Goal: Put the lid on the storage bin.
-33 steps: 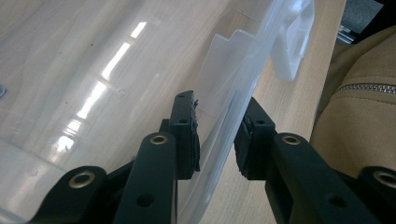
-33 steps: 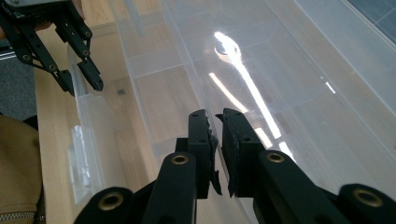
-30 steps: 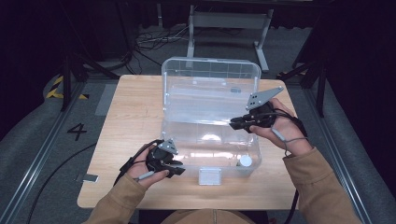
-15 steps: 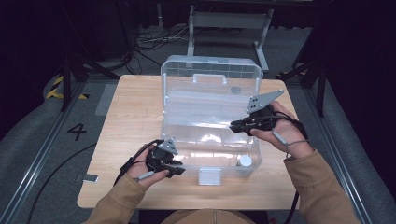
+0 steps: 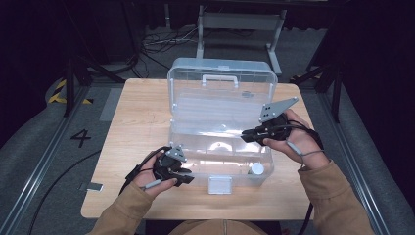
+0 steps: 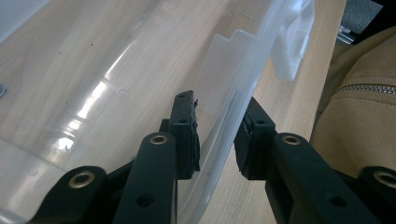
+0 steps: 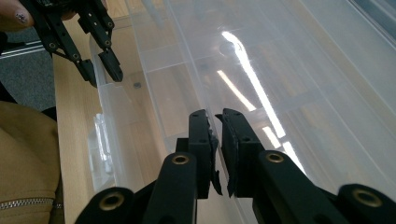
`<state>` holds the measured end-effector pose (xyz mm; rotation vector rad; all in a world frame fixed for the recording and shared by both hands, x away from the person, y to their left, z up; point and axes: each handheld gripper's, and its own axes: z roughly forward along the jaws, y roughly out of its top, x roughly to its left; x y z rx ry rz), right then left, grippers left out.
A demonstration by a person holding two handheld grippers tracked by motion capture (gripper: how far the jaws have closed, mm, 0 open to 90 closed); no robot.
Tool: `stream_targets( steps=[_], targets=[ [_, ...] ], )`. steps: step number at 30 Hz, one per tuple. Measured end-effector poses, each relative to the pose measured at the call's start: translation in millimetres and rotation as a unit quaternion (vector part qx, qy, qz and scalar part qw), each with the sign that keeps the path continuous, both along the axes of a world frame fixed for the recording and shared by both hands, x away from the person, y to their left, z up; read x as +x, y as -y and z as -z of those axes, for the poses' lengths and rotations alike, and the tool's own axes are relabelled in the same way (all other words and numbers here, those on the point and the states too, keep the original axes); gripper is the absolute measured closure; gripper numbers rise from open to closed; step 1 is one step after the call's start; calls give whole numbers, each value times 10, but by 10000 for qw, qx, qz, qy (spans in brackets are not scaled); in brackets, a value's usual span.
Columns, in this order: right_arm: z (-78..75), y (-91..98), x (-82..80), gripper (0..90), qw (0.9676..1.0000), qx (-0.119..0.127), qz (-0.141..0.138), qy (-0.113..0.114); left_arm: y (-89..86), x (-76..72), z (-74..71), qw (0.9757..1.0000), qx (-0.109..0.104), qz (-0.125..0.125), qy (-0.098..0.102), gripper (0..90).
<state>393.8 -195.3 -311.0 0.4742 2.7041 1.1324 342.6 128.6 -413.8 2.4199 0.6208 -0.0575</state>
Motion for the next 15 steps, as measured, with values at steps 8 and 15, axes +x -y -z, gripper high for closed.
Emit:
stream_targets(
  steps=[8,15],
  targets=[
    [29,12,-39,821,10000,43,-32,26,1,-2,1,10000,-14,-16,-6,714],
    [52,14,-75,822,10000,60,-59,18,1,-2,1,10000,-15,-17,-7,714]
  ],
)
